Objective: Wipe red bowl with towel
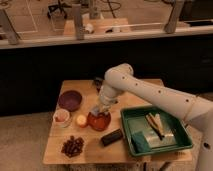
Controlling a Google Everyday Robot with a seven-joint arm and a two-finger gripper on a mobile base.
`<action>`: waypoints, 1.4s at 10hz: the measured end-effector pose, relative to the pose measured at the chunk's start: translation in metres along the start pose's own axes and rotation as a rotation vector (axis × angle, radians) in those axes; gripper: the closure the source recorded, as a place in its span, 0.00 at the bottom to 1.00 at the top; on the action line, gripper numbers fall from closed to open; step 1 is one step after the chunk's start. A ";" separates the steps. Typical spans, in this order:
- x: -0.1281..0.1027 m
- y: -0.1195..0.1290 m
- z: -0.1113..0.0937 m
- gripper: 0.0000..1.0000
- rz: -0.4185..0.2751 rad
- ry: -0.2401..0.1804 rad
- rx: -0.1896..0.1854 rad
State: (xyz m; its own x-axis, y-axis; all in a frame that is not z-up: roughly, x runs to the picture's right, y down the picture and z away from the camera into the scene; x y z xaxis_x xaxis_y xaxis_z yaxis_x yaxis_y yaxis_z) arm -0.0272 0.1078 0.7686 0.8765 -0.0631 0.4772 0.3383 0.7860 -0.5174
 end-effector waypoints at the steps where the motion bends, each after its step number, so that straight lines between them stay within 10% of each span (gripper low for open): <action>1: -0.003 0.002 0.012 1.00 -0.007 -0.005 -0.016; 14: 0.027 0.029 0.071 1.00 0.060 0.013 -0.101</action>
State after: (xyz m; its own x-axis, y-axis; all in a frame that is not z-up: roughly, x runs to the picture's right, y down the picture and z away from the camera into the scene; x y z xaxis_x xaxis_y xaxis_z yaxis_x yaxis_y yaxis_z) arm -0.0175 0.1727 0.8167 0.9003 -0.0266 0.4345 0.3178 0.7224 -0.6142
